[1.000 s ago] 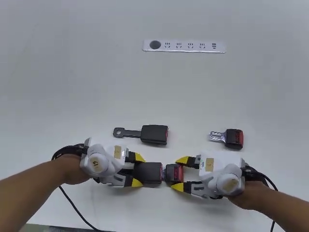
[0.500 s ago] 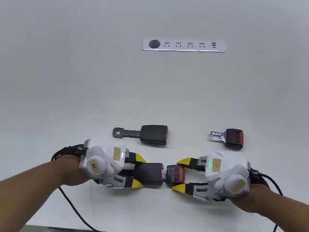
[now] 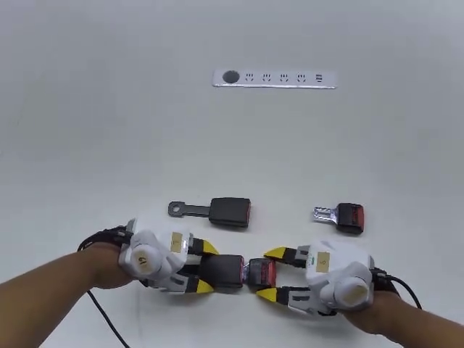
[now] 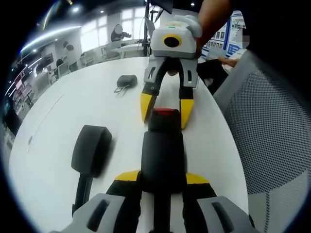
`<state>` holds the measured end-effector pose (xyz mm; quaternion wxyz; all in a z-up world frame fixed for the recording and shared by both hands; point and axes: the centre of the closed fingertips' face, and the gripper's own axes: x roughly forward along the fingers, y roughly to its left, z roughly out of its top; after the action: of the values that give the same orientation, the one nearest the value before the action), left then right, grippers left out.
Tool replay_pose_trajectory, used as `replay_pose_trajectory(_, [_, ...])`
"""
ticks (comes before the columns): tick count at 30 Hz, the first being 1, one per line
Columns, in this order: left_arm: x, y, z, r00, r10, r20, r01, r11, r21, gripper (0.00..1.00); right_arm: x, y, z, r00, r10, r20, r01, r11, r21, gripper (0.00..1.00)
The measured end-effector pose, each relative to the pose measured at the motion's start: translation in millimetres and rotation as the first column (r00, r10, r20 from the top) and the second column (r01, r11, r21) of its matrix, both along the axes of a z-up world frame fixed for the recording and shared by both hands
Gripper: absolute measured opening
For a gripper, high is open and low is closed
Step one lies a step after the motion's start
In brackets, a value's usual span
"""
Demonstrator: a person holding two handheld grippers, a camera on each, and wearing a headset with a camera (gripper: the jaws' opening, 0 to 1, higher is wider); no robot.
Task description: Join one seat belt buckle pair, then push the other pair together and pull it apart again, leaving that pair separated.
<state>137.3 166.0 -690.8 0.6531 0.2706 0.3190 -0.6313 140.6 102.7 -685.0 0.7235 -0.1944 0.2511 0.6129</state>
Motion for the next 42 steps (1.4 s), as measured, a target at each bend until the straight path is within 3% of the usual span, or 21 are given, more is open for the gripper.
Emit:
replay_pose_trajectory(8, [-0.6, 0.0, -2.5, 1.000, -0.016, 0.009, 0.015, 0.999, 0.049, 0.34, -1.3, 0.5, -1.4, 1.000, 0.007, 0.027, -0.005, 0.999, -0.054, 0.35])
replay_pose_trajectory(9, [-0.4, 0.4, -2.9, 1.000, -0.011, 0.009, 0.011, 0.998, 0.055, 0.34, -1.5, 0.3, -1.1, 1.000, -0.004, 0.019, 0.005, 0.998, -0.056, 0.35])
replay_pose_trajectory(11, [-0.6, 0.4, -2.7, 1.000, 0.003, 0.015, -0.004, 0.998, 0.065, 0.34, -3.9, -0.7, -1.5, 0.997, -0.061, -0.051, 0.058, 0.997, -0.059, 0.37])
replay_pose_trajectory(12, [0.1, 0.5, -2.3, 1.000, 0.016, 0.026, -0.017, 0.997, 0.074, 0.35, -5.1, -0.5, 0.2, 0.993, -0.079, -0.084, 0.075, 0.996, -0.050, 0.43])
replay_pose_trajectory(13, [-2.6, 1.1, -0.1, 1.000, 0.012, 0.024, -0.014, 0.997, 0.076, 0.37, -0.5, 0.0, 5.0, 0.991, -0.105, -0.082, 0.103, 0.994, -0.027, 0.48])
replay_pose_trajectory(14, [-3.5, 1.5, 1.5, 1.000, 0.013, 0.022, -0.014, 0.997, 0.072, 0.40, 1.2, 0.0, 7.5, 0.991, -0.111, -0.075, 0.109, 0.994, -0.019, 0.53])
replay_pose_trajectory(15, [-5.4, 1.2, 6.9, 0.998, 0.060, -0.008, -0.060, 0.997, 0.044, 0.42, 2.0, 0.1, 15.8, 0.989, -0.121, -0.082, 0.122, 0.993, 0.008, 0.52])
replay_pose_trajectory(16, [-3.5, 1.4, 9.9, 0.996, 0.089, -0.008, -0.089, 0.995, 0.033, 0.47, 2.4, -1.1, 19.1, 0.990, -0.122, -0.073, 0.123, 0.992, 0.011, 0.51])
replay_pose_trajectory(20, [6.8, 2.7, 27.5, 0.981, 0.194, 0.001, -0.194, 0.981, -0.020, 0.58, 6.6, -6.2, 32.9, 0.988, -0.146, -0.044, 0.147, 0.988, 0.035, 0.63])
replay_pose_trajectory(25, [13.2, 7.9, 48.7, 0.970, 0.238, 0.041, -0.236, 0.970, -0.055, 0.68, 11.8, -23.7, 51.9, 0.978, -0.209, -0.025, 0.210, 0.975, 0.072, 0.64])
replay_pose_trajectory(27, [16.3, 11.3, 54.8, 0.961, 0.273, 0.041, -0.270, 0.961, -0.062, 0.68, 14.0, -32.2, 56.9, 0.972, -0.236, -0.024, 0.237, 0.968, 0.079, 0.65])
replay_pose_trajectory(33, [22.9, 18.6, 71.3, 0.954, 0.289, 0.075, -0.284, 0.956, -0.070, 0.69, 23.8, -56.8, 70.4, 0.956, -0.293, 0.002, 0.292, 0.951, 0.099, 0.70])
replay_pose_trajectory(38, [36.1, 19.5, 86.6, 0.944, 0.317, 0.092, -0.308, 0.946, -0.103, 0.71, 36.6, -76.2, 79.6, 0.946, -0.324, 0.027, 0.320, 0.943, 0.098, 0.72])
replay_pose_trajectory(42, [45.4, 18.2, 90.9, 0.944, 0.314, 0.104, -0.303, 0.947, -0.109, 0.72, 48.5, -88.9, 85.9, 0.938, -0.346, 0.028, 0.342, 0.934, 0.100, 0.73])
